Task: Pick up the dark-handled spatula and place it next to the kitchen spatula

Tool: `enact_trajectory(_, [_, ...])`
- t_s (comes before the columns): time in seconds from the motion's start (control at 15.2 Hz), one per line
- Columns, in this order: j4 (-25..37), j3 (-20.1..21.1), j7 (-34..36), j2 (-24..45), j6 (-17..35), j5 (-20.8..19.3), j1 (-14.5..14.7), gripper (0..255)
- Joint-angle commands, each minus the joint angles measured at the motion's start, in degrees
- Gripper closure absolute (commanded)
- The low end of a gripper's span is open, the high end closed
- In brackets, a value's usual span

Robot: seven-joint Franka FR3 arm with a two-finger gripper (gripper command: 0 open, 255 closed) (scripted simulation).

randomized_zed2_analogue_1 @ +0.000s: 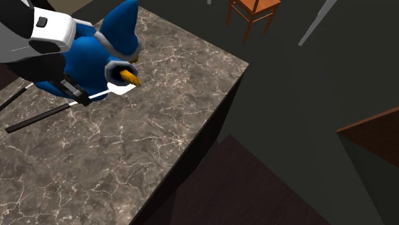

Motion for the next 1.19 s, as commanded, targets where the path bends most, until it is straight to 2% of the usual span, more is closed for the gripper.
enact_trajectory(0.0, [-1.17, -0.49, -0.07, 3.32, 4.19, -0.20, -0.43, 255])
enact_trajectory(0.4, [-2.48, -0.39, -0.18, 6.24, 8.41, -0.31, -0.47, 255])
enact_trajectory(0.86, [-2.48, -0.35, -0.17, 6.24, 8.41, -0.33, -0.51, 255])
enact_trajectory(0.92, [-2.60, -0.47, -0.45, 6.13, 8.32, -0.29, -0.67, 0])
enact_trajectory(1.12, [-5.16, -1.20, -2.51, 2.79, 7.42, 0.22, -1.68, 0])
